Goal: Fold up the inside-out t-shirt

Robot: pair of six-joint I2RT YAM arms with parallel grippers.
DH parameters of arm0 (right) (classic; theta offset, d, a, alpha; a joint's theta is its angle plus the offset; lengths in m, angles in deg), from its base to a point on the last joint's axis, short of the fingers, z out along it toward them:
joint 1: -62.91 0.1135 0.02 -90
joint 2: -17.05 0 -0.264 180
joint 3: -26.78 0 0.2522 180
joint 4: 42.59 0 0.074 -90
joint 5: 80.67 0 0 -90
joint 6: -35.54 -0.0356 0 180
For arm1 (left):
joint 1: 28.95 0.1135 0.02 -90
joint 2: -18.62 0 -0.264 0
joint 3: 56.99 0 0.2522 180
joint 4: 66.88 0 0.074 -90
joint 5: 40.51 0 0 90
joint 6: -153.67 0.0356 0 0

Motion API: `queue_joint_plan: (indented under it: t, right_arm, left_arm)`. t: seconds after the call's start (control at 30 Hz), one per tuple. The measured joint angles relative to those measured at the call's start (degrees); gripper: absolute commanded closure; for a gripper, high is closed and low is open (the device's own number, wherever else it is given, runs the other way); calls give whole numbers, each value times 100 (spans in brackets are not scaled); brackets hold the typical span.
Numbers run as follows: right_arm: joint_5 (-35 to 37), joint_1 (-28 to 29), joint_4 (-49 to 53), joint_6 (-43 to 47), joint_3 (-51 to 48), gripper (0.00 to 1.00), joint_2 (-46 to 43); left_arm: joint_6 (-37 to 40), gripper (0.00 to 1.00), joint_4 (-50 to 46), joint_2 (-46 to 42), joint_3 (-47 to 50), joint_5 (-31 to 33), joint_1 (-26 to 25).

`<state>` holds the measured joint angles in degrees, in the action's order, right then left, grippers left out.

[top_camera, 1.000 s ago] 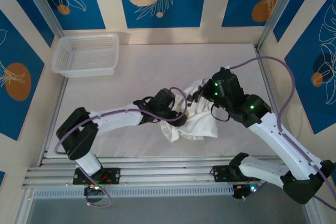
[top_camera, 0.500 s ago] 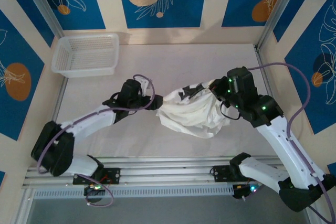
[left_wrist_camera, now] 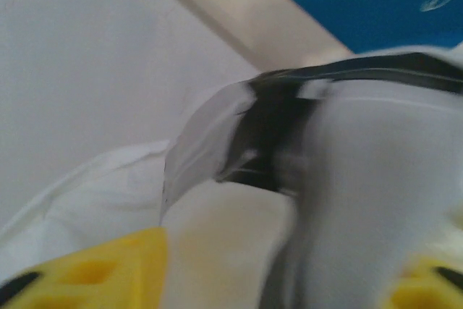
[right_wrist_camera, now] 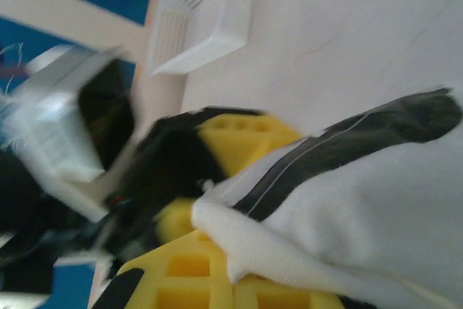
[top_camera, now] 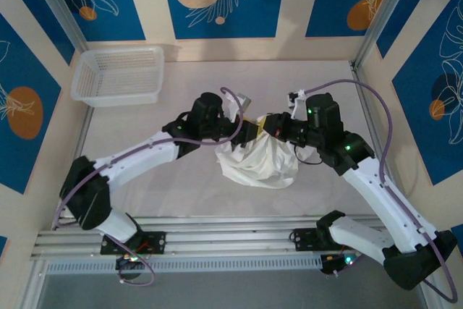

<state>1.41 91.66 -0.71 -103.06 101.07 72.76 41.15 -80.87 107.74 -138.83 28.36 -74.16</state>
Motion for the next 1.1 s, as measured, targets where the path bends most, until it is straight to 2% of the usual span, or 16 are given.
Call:
queue_joint_plan:
  t: [0.07,0.2,0.23,0.33,0.5,0.6,0.67,0.77,0.9,1.03,1.1]
  right_arm:
    - [-136,-11,13,138,-195,100,-61]
    - [-269,-68,13,337,-638,100,-455]
    - [-387,-96,22,354,-704,100,-614]
    - [-726,-181,-31,413,-728,100,-1226]
    - [-1104,-511,-157,437,-785,100,-1694]
    - [-1325,-610,-273,435,-957,100,-1683]
    - [-1412,-634,-350,428,-1093,100,-1663]
    - [-1510,-675,-448,409,-1233,100,-1657]
    - [-1650,-778,-717,341,-1309,100,-1657]
    - [-1838,-870,-1005,223,-1388,100,-1657]
    - [-1934,-894,-1104,186,-1405,100,-1659]
  left_arm:
    - [-245,99,2,175,-20,-131,96]
    - [-1130,93,522,452,153,-1067,732]
    - [-1281,88,605,533,192,-1084,855]
    - [-1626,66,796,966,409,-1165,1248]
    - [-1991,41,1023,1187,1027,-1344,1488]
    - [-1928,33,883,979,1088,-1320,1513]
    - [-1799,32,719,612,1097,-1228,1521]
    - [-1405,31,463,-439,1104,-1005,1408]
    - [-625,35,131,-1325,804,-890,933]
    - [70,38,-295,-1158,483,-743,391]
    - [219,37,-472,-841,461,-684,293]
